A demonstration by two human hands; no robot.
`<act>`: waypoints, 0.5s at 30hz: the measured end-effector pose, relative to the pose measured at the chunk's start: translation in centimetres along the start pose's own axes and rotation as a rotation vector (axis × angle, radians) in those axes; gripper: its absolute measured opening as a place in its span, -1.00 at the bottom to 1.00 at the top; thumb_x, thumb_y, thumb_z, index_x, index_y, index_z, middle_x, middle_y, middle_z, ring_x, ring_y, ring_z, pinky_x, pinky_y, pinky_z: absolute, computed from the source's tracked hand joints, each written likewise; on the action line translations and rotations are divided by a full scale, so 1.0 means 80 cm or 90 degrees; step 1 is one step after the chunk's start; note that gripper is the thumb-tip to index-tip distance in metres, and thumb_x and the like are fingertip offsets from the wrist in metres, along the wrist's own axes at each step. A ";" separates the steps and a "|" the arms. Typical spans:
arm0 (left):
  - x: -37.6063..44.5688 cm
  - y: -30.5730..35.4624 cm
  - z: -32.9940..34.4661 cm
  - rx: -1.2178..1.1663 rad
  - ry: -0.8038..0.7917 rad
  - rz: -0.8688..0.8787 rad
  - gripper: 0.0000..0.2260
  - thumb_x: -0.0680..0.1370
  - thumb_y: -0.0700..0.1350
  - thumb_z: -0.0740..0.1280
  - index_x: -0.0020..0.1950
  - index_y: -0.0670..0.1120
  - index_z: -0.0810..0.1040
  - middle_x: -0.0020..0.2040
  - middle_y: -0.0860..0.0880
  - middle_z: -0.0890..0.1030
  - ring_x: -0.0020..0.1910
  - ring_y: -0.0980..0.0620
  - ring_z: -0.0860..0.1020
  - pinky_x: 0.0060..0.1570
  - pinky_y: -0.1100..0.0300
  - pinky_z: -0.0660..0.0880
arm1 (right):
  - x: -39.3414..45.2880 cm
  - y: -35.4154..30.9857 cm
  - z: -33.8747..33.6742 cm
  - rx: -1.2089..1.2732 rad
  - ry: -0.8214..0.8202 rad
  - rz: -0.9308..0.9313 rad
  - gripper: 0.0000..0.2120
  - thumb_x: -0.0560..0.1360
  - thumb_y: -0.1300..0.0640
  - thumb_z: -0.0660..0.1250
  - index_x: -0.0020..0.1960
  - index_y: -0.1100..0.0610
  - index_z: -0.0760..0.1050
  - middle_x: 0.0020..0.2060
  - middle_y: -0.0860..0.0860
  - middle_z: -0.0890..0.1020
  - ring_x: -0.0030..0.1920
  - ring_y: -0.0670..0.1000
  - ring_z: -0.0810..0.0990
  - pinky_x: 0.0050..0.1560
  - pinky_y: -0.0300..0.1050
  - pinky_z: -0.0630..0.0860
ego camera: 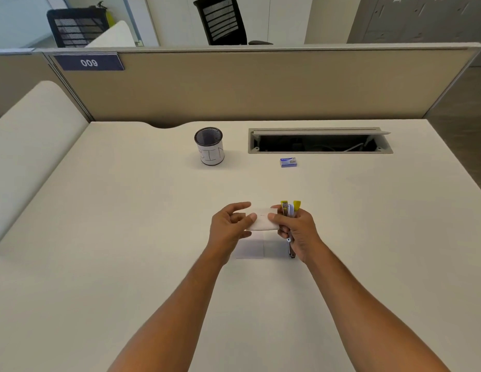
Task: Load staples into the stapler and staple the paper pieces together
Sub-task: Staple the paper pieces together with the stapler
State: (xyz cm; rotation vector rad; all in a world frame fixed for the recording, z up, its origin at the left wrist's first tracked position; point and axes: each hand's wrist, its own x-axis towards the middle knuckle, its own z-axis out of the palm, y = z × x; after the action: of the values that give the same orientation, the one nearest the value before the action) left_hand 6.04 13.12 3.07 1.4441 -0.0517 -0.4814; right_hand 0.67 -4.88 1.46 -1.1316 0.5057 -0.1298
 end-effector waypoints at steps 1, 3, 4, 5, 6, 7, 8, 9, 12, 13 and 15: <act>0.000 -0.002 0.001 0.014 0.000 0.006 -0.73 0.51 -0.21 0.51 0.19 -0.07 0.66 -0.22 -0.14 0.59 -0.18 0.00 0.62 -0.19 0.13 0.61 | -0.001 0.000 0.001 -0.002 -0.005 0.002 -0.81 0.41 0.34 0.53 0.01 0.23 0.65 -0.39 -0.03 0.54 -0.49 -0.10 0.36 -0.51 -0.24 0.30; -0.001 -0.004 0.002 0.035 0.004 0.016 -0.75 0.49 -0.23 0.52 0.15 -0.06 0.67 -0.27 -0.11 0.57 -0.22 0.01 0.60 -0.22 0.15 0.59 | -0.002 0.000 0.002 -0.016 -0.010 0.007 -0.78 0.40 0.31 0.56 0.02 0.22 0.65 -0.40 -0.06 0.56 -0.49 -0.10 0.38 -0.50 -0.24 0.30; -0.002 -0.004 0.003 0.042 0.005 0.019 -0.76 0.49 -0.23 0.53 0.13 -0.05 0.68 -0.29 -0.09 0.58 -0.23 0.02 0.61 -0.22 0.17 0.58 | -0.004 0.000 0.004 -0.028 -0.009 0.009 -0.78 0.39 0.29 0.57 0.01 0.20 0.66 -0.39 -0.05 0.58 -0.48 -0.10 0.41 -0.49 -0.23 0.31; -0.002 -0.003 0.003 0.047 0.005 0.023 -0.76 0.48 -0.23 0.53 0.12 -0.04 0.69 -0.30 -0.08 0.59 -0.24 0.03 0.61 -0.23 0.18 0.58 | -0.005 0.000 0.004 -0.040 -0.007 0.011 -0.79 0.38 0.27 0.58 -0.01 0.17 0.66 -0.36 -0.03 0.61 -0.45 -0.09 0.45 -0.47 -0.23 0.33; -0.003 -0.003 0.003 0.049 0.004 0.025 -0.77 0.48 -0.23 0.53 0.11 -0.04 0.69 -0.30 -0.08 0.60 -0.24 0.03 0.61 -0.23 0.18 0.58 | -0.006 -0.001 0.005 -0.052 -0.004 0.012 -0.79 0.38 0.25 0.59 -0.02 0.14 0.67 -0.32 0.00 0.63 -0.41 -0.07 0.50 -0.46 -0.22 0.35; -0.003 -0.003 0.003 0.050 0.004 0.027 -0.77 0.47 -0.23 0.53 0.10 -0.04 0.70 -0.31 -0.08 0.60 -0.24 0.03 0.61 -0.23 0.18 0.58 | -0.007 -0.001 0.005 -0.063 -0.002 0.012 -0.79 0.37 0.24 0.60 -0.03 0.12 0.67 -0.29 0.03 0.65 -0.36 -0.04 0.54 -0.44 -0.22 0.37; -0.004 -0.002 0.003 0.051 0.005 0.028 -0.77 0.47 -0.23 0.54 0.10 -0.04 0.70 -0.31 -0.07 0.61 -0.24 0.03 0.62 -0.23 0.18 0.59 | -0.008 -0.002 0.005 -0.070 -0.001 0.012 -0.79 0.36 0.23 0.61 -0.04 0.10 0.68 -0.27 0.04 0.66 -0.32 -0.01 0.57 -0.43 -0.21 0.38; -0.005 -0.002 0.003 0.051 0.007 0.029 -0.76 0.47 -0.23 0.54 0.11 -0.05 0.69 -0.31 -0.06 0.62 -0.24 0.03 0.63 -0.23 0.18 0.59 | -0.009 -0.002 0.006 -0.072 -0.001 0.012 -0.79 0.35 0.22 0.61 -0.05 0.10 0.68 -0.26 0.05 0.67 -0.29 0.01 0.58 -0.42 -0.20 0.38; -0.008 -0.001 0.004 0.051 0.015 0.033 -0.75 0.47 -0.25 0.53 0.13 -0.07 0.68 -0.31 -0.03 0.66 -0.24 0.04 0.65 -0.24 0.17 0.59 | -0.012 -0.004 0.009 -0.070 -0.001 0.005 -0.75 0.27 0.15 0.62 -0.07 0.09 0.69 -0.25 0.07 0.67 -0.27 0.05 0.56 -0.41 -0.19 0.38; -0.009 -0.001 0.004 0.051 0.018 0.034 -0.75 0.47 -0.25 0.53 0.13 -0.07 0.68 -0.31 -0.02 0.67 -0.24 0.04 0.66 -0.25 0.17 0.59 | -0.012 -0.004 0.010 -0.068 -0.001 0.001 -0.76 0.27 0.15 0.61 -0.08 0.08 0.70 -0.26 0.08 0.66 -0.29 0.04 0.54 -0.42 -0.20 0.37; -0.010 0.001 0.004 0.052 0.023 0.039 -0.76 0.48 -0.26 0.53 0.12 -0.08 0.69 -0.30 -0.01 0.69 -0.24 0.05 0.66 -0.26 0.18 0.59 | -0.012 -0.003 0.010 -0.061 -0.001 -0.005 -0.82 0.30 0.18 0.59 -0.11 0.08 0.71 -0.28 0.09 0.64 -0.35 0.02 0.49 -0.44 -0.21 0.35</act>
State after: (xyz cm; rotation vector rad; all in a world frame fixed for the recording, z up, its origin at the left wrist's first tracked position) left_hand 5.20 13.13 3.37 1.5265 -0.0872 -0.4065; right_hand 0.24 -3.98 2.27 -1.2270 0.5098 -0.1119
